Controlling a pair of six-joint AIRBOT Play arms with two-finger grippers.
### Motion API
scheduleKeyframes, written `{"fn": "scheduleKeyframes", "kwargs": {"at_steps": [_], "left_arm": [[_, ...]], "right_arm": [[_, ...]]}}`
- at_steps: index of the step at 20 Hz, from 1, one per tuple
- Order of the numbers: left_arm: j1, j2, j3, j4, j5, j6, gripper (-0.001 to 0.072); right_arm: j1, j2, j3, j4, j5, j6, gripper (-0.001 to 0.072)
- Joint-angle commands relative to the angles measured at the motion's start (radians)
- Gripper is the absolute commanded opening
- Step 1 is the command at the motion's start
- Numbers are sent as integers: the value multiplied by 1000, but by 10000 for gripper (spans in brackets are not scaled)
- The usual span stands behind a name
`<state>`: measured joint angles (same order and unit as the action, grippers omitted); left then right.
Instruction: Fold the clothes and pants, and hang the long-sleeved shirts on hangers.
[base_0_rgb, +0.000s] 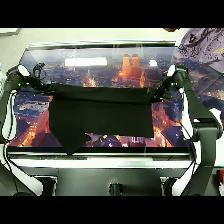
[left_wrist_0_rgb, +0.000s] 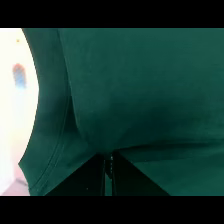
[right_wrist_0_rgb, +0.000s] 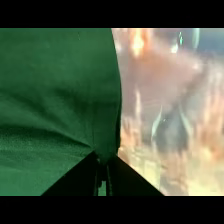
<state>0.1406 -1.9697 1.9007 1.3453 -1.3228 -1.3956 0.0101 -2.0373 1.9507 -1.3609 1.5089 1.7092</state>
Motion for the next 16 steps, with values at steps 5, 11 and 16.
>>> {"fn": "scheduleKeyframes", "kwargs": {"at_steps": [5,11,16], "left_arm": [[1,-34,0,14,-18,-55,247],[60,60,2,45,-115,-114,690],[284,393,-413,-95,-120,-85,686]], "right_arm": [[1,-26,0,48,41,6,274],[-27,107,0,85,85,-117,491],[-216,356,-207,184,90,-203,493]]}}
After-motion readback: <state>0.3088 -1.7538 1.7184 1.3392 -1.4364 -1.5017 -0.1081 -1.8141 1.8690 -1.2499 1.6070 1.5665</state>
